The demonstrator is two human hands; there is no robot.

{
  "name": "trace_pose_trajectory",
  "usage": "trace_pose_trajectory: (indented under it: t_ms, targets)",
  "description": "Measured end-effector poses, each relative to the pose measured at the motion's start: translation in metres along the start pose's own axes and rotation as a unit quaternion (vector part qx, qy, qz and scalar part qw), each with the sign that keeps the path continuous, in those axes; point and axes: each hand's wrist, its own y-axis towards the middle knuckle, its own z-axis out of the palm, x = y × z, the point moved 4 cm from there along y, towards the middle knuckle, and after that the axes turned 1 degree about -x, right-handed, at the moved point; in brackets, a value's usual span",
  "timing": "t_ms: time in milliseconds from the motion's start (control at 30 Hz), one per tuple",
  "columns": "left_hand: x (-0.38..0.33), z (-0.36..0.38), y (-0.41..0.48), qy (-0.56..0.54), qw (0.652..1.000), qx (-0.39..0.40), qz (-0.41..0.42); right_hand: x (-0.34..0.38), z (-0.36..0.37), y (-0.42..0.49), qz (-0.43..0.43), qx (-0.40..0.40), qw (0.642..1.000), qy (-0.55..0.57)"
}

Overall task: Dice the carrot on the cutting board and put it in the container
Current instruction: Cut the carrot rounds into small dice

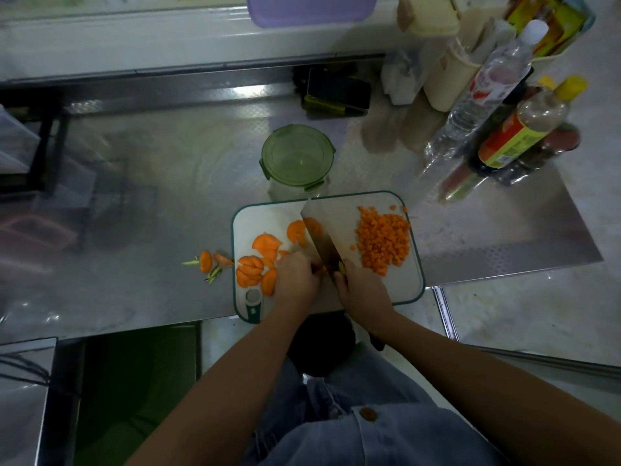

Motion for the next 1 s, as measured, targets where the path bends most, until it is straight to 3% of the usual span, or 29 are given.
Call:
trace_pose_trajectory:
  t_ms: [1000]
  targets:
    - [0.004, -0.002, -0.003, -0.033, 0.999, -0.026, -0.029, -0.003, 0.006, -0.001, -0.009, 0.002, 1.0, 0.011]
